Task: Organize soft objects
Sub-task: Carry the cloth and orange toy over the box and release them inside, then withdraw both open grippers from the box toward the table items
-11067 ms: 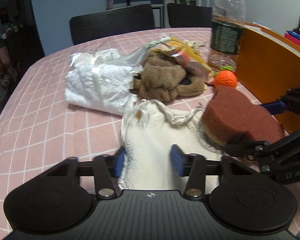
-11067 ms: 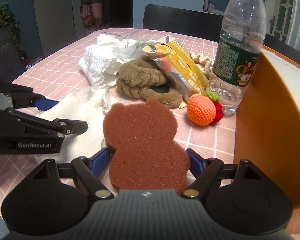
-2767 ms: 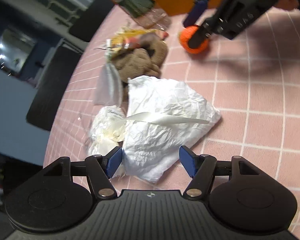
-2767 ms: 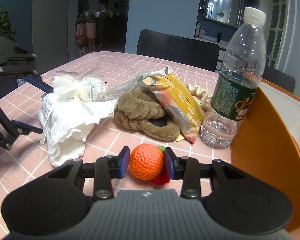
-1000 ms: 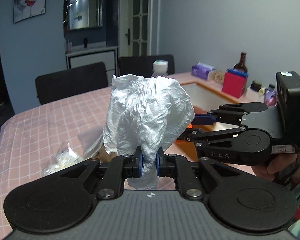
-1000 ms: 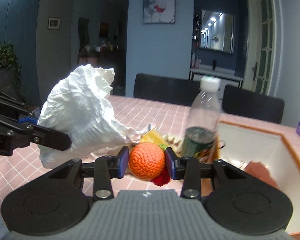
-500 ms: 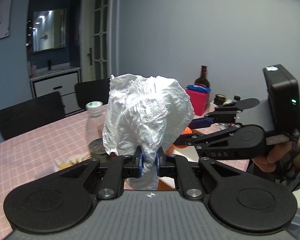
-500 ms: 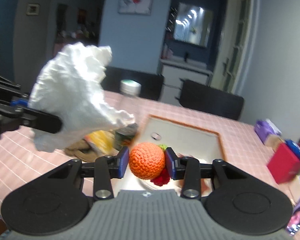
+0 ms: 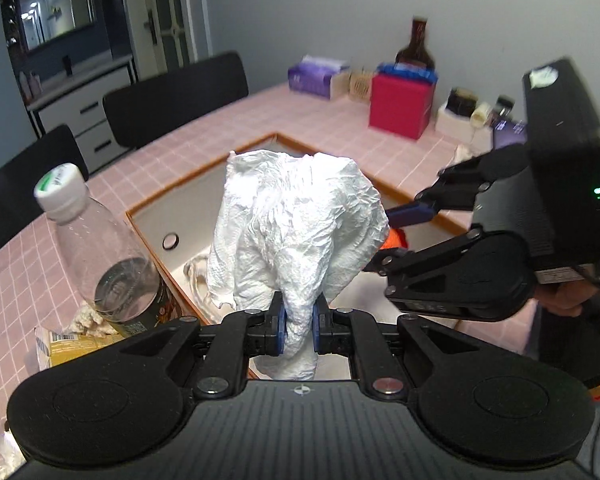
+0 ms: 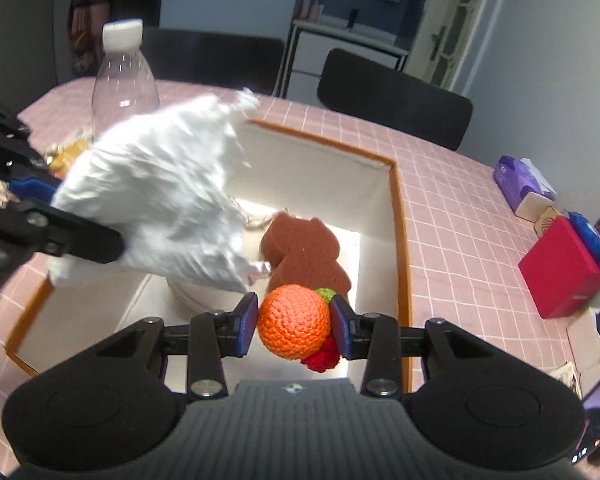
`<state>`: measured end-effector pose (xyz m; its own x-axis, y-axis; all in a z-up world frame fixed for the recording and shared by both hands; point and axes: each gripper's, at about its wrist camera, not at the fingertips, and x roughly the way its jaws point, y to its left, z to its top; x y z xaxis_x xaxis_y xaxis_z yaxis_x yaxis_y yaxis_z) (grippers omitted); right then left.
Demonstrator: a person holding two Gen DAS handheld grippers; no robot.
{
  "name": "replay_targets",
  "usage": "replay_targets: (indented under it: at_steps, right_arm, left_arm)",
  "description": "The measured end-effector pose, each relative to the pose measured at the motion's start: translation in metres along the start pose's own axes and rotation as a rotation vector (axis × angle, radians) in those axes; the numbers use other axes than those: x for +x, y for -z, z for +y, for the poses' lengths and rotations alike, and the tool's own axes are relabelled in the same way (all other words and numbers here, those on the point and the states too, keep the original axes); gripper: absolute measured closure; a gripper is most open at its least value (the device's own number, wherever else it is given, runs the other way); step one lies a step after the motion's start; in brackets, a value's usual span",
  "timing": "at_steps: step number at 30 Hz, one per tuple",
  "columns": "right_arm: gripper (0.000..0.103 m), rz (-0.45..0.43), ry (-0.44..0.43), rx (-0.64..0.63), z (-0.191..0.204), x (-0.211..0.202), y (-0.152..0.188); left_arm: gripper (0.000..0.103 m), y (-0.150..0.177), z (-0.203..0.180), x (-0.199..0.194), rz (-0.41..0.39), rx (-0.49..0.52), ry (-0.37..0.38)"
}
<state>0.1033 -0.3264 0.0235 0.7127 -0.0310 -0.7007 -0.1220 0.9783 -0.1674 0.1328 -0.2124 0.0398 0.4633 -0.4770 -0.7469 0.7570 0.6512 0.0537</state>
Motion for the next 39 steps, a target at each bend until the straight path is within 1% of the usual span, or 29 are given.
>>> replay_targets:
  at_steps: [4,8,11,16,18,20,23,25,27,28,32,35,39]
  right_arm:
    - [0.064,0.048,-0.030,-0.041,-0.004,0.021,-0.002]
    - [0.064,0.100,-0.060,-0.059,-0.009,0.042,-0.003]
    - [0.064,0.112,-0.052,-0.077,-0.009,0.049,0.000]
    - [0.064,0.127,-0.048,-0.103,-0.009,0.058,0.002]
    - [0.063,0.127,-0.041,-0.124,-0.008,0.060,0.002]
    - [0.063,0.126,-0.039,-0.132,-0.007,0.060,0.002]
    - [0.064,0.127,-0.039,-0.134,-0.008,0.060,0.003]
    - [0.060,0.121,-0.042,-0.134,-0.009,0.058,0.004]
    - [0.053,0.117,-0.043,-0.143,-0.005,0.058,0.005]
    - [0.052,0.116,-0.041,-0.147,-0.004,0.057,0.005]
    - [0.051,0.111,-0.047,-0.159,-0.003,0.052,0.006]
    - [0.051,0.115,-0.056,-0.162,-0.003,0.050,0.008]
    - [0.045,0.109,-0.070,-0.161,-0.006,0.043,0.007]
  left_arm:
    - [0.089,-0.004,-0.009,0.032,0.116,0.061,-0.052]
    - [0.089,-0.008,-0.012,0.057,0.205,0.101,-0.091]
    - [0.089,-0.010,-0.012,0.073,0.259,0.126,-0.100]
    - [0.087,-0.011,-0.019,0.095,0.323,0.197,-0.146]
    - [0.087,-0.012,-0.021,0.101,0.334,0.228,-0.177]
    - [0.085,-0.013,-0.024,0.104,0.342,0.245,-0.190]
    - [0.075,-0.013,-0.025,0.105,0.352,0.256,-0.191]
    - [0.073,-0.013,-0.025,0.104,0.352,0.261,-0.192]
    - [0.072,-0.011,-0.026,0.102,0.343,0.267,-0.196]
    - [0.069,-0.011,-0.026,0.101,0.337,0.270,-0.198]
    - [0.067,-0.011,-0.031,0.094,0.316,0.287,-0.217]
    - [0.066,-0.012,-0.032,0.088,0.295,0.281,-0.217]
    - [0.060,-0.015,-0.036,0.072,0.254,0.279,-0.211]
